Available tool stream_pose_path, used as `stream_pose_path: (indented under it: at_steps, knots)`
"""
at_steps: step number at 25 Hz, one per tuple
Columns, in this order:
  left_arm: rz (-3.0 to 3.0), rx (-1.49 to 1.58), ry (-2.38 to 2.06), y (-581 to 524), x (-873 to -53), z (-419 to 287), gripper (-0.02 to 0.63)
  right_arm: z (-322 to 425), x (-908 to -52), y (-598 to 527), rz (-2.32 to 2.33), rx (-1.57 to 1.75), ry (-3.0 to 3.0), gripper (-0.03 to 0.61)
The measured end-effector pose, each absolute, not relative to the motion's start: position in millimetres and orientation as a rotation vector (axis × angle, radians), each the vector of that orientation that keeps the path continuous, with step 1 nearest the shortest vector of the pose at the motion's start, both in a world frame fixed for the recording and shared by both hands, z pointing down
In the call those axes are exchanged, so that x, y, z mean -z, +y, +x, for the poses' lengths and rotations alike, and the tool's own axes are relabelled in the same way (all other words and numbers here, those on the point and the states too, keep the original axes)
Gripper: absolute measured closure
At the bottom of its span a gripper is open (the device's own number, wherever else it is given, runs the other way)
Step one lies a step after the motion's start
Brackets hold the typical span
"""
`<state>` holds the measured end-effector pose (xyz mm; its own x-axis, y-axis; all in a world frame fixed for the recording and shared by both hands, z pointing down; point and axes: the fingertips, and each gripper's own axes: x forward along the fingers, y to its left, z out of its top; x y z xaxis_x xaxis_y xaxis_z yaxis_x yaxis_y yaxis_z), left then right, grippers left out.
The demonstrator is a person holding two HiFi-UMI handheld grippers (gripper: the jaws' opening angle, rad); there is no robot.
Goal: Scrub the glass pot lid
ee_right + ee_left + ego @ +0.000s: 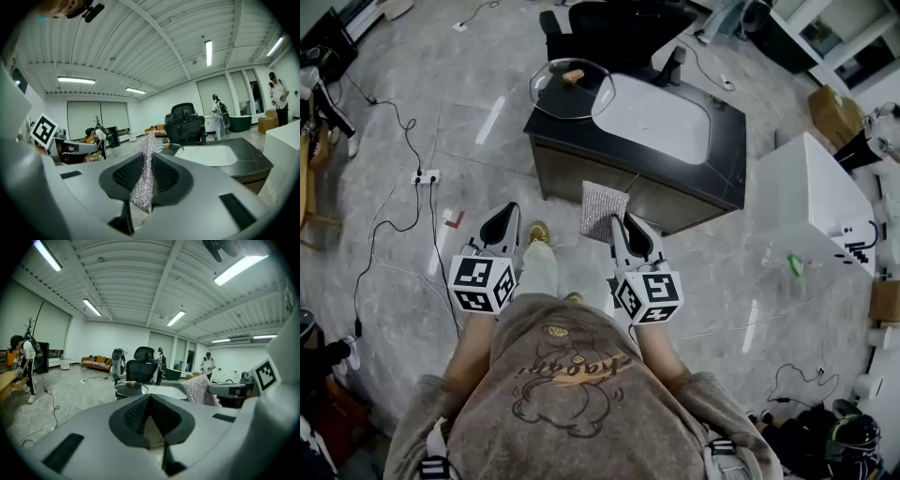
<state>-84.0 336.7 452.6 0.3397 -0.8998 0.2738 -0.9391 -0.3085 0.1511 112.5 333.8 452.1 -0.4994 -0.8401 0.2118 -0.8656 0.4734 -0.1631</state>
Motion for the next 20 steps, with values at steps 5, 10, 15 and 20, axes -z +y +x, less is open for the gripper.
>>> stream_pose_path:
  at_steps: [5,10,15,20]
  knots:
    - [2.332,-0.180,-1.627,292.1,-458.3,-78.5,0.597,118.3,-457.4,296.4,1.545,-0.384,-2.592,0.499]
    - [2.341,-0.180,-1.587,230.7,-468.6,-77.5,0.597,113.1,-465.4,243.4,1.544,-0.389,-2.577,0.499]
    - [2.344,-0.205,-1.549,162.5,-478.9,-84.5,0.597,103.1,-471.5,177.9,1.542,-0.417,-2.575,0.499]
    - [2.352,-0.252,-1.516,88.5,-479.6,-102.0,0.597,84.5,-473.3,107.1,1.537,-0.453,-2.554,0.499]
